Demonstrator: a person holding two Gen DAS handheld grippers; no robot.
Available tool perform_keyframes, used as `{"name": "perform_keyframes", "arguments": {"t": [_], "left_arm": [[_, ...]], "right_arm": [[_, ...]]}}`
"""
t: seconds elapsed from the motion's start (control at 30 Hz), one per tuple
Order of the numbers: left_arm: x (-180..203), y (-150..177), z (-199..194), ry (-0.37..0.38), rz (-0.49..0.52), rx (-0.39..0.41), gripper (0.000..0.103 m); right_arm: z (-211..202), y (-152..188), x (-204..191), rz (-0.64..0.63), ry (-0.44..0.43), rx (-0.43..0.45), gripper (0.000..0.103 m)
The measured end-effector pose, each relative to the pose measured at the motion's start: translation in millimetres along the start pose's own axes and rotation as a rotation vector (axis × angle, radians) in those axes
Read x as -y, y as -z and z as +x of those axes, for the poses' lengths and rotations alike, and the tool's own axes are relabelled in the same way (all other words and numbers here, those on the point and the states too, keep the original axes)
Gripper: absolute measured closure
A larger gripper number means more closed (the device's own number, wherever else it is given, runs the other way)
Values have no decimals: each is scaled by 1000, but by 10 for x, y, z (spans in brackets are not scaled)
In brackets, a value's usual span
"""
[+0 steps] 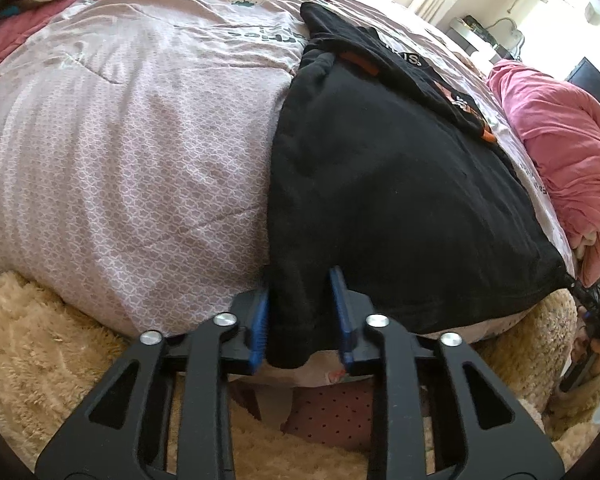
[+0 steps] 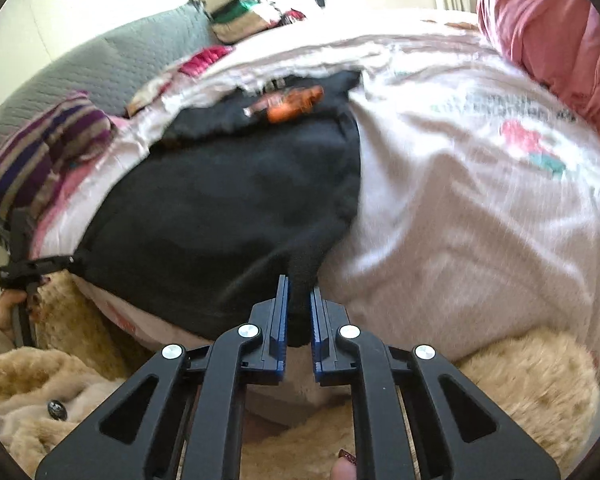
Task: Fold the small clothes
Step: 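Close both grippers on the black shirt hem, then lift the hem with both grippers and fold it over toward the collar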
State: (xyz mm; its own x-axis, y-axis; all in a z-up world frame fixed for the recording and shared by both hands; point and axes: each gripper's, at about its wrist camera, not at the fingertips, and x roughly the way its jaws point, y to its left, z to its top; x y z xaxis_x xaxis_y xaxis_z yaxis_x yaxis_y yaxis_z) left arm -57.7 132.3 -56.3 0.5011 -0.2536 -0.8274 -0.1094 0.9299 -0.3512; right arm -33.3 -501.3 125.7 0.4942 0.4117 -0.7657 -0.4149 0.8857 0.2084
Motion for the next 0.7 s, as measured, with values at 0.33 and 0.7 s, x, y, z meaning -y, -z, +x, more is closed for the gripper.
{"name": "perform_keyframes", "arguments": {"t": [0.33, 0.7], "left_arm": [[5, -130, -276, 134, -41, 66, 99], [91, -614, -541, 181, -51, 191, 100]], "right_arm": [[-224, -340, -74, -53, -6, 146, 95], [-285, -683, -6, -42, 7, 215, 95]]}}
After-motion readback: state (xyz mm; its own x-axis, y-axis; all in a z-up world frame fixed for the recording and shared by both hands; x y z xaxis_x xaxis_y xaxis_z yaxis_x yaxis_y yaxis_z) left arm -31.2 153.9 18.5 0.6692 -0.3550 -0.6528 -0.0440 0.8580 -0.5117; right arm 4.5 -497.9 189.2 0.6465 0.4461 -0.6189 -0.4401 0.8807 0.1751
